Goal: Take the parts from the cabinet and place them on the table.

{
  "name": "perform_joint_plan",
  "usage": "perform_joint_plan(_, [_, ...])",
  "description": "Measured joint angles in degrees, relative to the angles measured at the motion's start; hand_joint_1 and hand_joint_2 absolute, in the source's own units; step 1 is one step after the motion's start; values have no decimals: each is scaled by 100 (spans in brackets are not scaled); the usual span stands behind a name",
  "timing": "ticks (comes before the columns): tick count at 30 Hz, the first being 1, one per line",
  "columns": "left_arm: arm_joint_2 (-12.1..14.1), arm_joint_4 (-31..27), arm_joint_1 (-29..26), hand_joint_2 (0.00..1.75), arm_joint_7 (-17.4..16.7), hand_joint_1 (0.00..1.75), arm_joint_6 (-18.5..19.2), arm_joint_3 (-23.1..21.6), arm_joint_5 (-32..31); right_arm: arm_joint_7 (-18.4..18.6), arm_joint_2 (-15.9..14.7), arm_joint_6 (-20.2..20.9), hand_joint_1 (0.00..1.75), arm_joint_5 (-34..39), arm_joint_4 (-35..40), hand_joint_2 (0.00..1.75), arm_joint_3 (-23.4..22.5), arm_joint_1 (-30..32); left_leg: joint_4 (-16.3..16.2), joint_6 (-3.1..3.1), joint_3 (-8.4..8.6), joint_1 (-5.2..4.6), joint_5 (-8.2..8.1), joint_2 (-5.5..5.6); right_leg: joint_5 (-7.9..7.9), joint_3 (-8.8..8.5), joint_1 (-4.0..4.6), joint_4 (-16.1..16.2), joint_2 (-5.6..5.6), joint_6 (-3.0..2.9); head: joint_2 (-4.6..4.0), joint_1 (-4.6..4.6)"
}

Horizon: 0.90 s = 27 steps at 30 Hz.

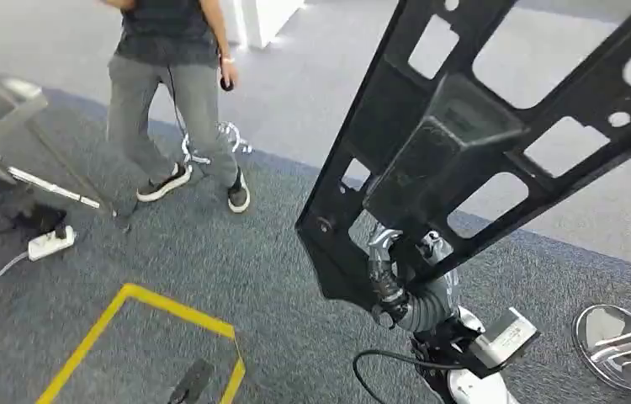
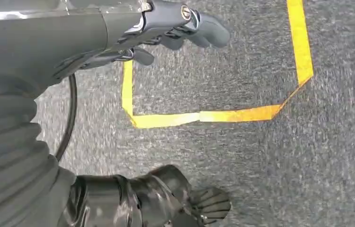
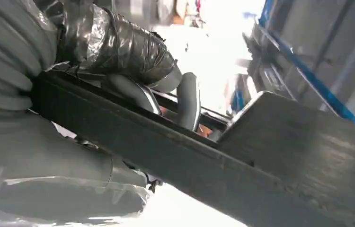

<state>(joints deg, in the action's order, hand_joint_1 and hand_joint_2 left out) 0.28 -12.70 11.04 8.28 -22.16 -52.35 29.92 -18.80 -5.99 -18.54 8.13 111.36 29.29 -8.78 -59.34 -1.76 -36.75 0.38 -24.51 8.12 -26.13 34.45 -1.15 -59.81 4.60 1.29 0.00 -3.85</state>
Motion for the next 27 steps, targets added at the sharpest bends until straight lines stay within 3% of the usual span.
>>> perform_joint_plan(2, [-7, 0, -72, 175, 7, 0, -50, 0, 53, -103, 2, 180, 175, 230, -37, 175, 2, -79, 52, 91, -10, 18, 19, 130, 3, -28, 22, 16, -108, -63, -2, -2])
perform_joint_plan(3, [-2, 0, -107, 175, 20, 0, -74, 0, 101, -180, 9, 267, 175, 326, -61, 175, 2, -144, 19, 101, -5, 18, -4, 55, 30, -75, -55, 83, -194, -108, -2, -4])
perform_joint_plan(4, [-30, 0, -133, 175, 52, 0, -96, 2, 133, -245, 19, 345, 175, 404, -100, 175, 2, -202, -126, 131, -50, -36, -84, -301, 26, -121, -43, 115, -242, -121, -2, -40])
perform_joint_plan(5, [-44, 0, -135, 175, 79, 0, -98, 2, 151, -297, 42, 380, 175, 448, -131, 175, 2, -249, -473, 161, -234, -26, -269, -548, 7, -150, -31, 127, -342, -175, -2, -88])
perform_joint_plan(6, [-55, 0, -134, 175, 103, 0, -105, 2, 195, -332, 48, 418, 175, 481, -175, 175, 2, -280, -921, 181, -473, -12, -471, -676, -10, -166, -10, 125, -439, -192, -2, -70])
perform_joint_plan(7, [-72, 0, -144, 175, 111, 0, -116, 2, 208, -365, 50, 461, 175, 503, -234, 175, 2, -298, -1352, 198, -714, 5, -633, -734, -24, -177, 6, 124, -549, -207, 0, -83])
perform_joint_plan(8, [-87, 0, -172, 175, 136, 0, -131, 4, 245, -380, 61, 494, 175, 532, -291, 175, 4, -319, -1607, 209, -870, 17, -680, -753, -43, -181, 12, 120, -636, -204, -2, -74])
perform_joint_plan(9, [-92, 0, -212, 175, 164, 0, -151, 9, 271, -402, 79, 516, 175, 558, -356, 175, 7, -349, -1591, 214, -877, 21, -597, -767, -58, -188, 15, 115, -709, -202, -2, -79])
perform_joint_plan(11, [-92, 0, -306, 175, 186, 0, -173, 17, 321, -422, 123, 549, 175, 575, -459, 175, 15, -389, -886, 191, -513, 20, -188, -813, -102, -217, 15, 98, -850, -180, -2, -81])
perform_joint_plan(12, [-83, 0, -337, 175, 188, 0, -173, 20, 374, -420, 140, 549, 175, 566, -489, 175, 22, -386, -354, 157, -209, 10, 33, -932, -130, -255, 19, 96, -922, -161, -2, -85])
perform_joint_plan(13, [-74, 0, -355, 175, 186, 0, -170, 26, 446, -420, 151, 538, 175, 533, -514, 175, 33, -385, 31, 99, -29, -48, 18, -1253, -159, -287, 29, 100, -990, -138, -2, -78])
perform_joint_plan(14, [-63, 0, -367, 175, 188, 0, -160, 42, 536, -409, 162, 512, 175, 488, -522, 175, 44, -395, 54, 51, 0, -92, 27, -1238, -186, -293, 68, 90, -1046, -93, 0, -72])
perform_joint_plan(16, [-31, 2, -410, 175, 195, 0, -55, 100, 723, -328, 201, 437, 175, 355, -549, 175, 85, -408, 43, 12, -27, -109, 16, -1087, -209, -327, 63, 116, -1155, -50, -2, -76])
perform_joint_plan(18, [18, 7, -462, 175, 177, 0, 44, 160, 741, -302, 247, 359, 175, 273, -590, 175, 118, -444, 128, -51, 40, -78, 35, -938, -248, -413, 63, 164, -1245, 31, -2, -74])
perform_joint_plan(19, [20, 7, -489, 175, 175, 0, 70, 162, 706, -304, 247, 297, 175, 221, -614, 175, 118, -478, 181, -75, 97, -47, 56, -872, -331, -386, 26, 40, -971, 44, -2, -61])
perform_joint_plan(20, [50, 11, -485, 175, 168, 0, 122, 162, 628, -310, 247, 241, 175, 158, -623, 175, 118, -498, 184, -102, 114, -37, 49, -814, -514, -242, 15, -271, -723, 37, -2, -59])
perform_joint_plan(21, [63, 11, -458, 175, 153, 0, 182, 162, 507, -299, 247, 186, 175, 96, -623, 175, 120, -495, 182, -138, 116, -35, 48, -751, -735, -4, 13, -745, -585, 41, -2, -28])
perform_joint_plan(22, [72, 11, -432, 175, 109, 0, 258, 162, 314, -231, 243, 114, 175, 15, -623, 175, 118, -470, 180, -148, 120, -37, 42, -668, -917, 257, 11, -1219, -522, 50, -2, -15])
perform_joint_plan(23, [74, 11, -414, 175, 48, 0, 313, 157, 131, -157, 236, 59, 175, -63, -619, 175, 118, -423, 175, -149, 122, -39, 40, -574, -981, 480, 12, -1570, -494, 60, -2, -24])
perform_joint_plan(24, [83, 11, -397, 175, -7, 0, 343, 127, -11, -98, 232, -2, 175, -140, -608, 175, 118, -358, 170, -150, 131, -38, 31, -481, -901, 591, 11, -1666, -489, 66, -2, -13])
perform_joint_plan(25, [100, 11, -385, 175, -50, 0, 350, 81, -85, -50, 223, -39, 175, -201, -584, 175, 118, -300, 160, -144, 146, -33, 19, -387, -680, 555, 3, -1468, -483, 68, -2, -13])
perform_joint_plan(27, [101, 11, -335, 175, -149, 0, 326, 41, -162, -6, 197, -70, 175, -242, -524, 175, 118, -232, 97, -97, 161, -14, -23, -209, -84, 222, -26, -568, -398, 70, -2, -11])
